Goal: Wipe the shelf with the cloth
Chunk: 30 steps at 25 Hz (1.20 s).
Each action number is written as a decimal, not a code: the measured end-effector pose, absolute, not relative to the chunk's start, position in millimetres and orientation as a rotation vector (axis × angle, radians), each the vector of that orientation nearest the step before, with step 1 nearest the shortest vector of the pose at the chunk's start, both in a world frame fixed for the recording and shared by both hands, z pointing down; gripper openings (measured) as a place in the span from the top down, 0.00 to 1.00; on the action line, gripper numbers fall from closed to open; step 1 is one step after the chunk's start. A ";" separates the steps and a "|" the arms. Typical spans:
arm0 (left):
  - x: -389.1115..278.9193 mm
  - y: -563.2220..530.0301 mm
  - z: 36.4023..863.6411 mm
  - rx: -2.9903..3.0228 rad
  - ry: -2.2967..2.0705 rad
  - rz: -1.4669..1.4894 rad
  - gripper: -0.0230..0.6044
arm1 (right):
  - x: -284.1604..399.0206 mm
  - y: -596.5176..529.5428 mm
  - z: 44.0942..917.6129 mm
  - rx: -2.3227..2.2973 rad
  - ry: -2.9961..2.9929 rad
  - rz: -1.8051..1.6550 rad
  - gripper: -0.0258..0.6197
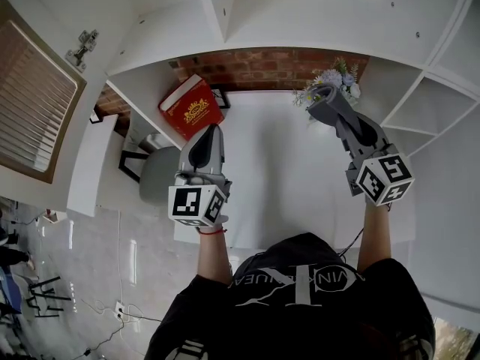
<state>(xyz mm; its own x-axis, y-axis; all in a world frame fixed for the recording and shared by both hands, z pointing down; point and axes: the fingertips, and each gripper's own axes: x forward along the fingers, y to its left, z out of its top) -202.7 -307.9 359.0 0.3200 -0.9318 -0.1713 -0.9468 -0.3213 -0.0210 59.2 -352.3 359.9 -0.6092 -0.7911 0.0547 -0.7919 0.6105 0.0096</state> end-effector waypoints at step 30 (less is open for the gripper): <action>-191.9 -317.4 351.1 -2.475 1.727 0.203 0.94 | 76.8 -349.3 358.0 1.387 -2.830 0.121 0.84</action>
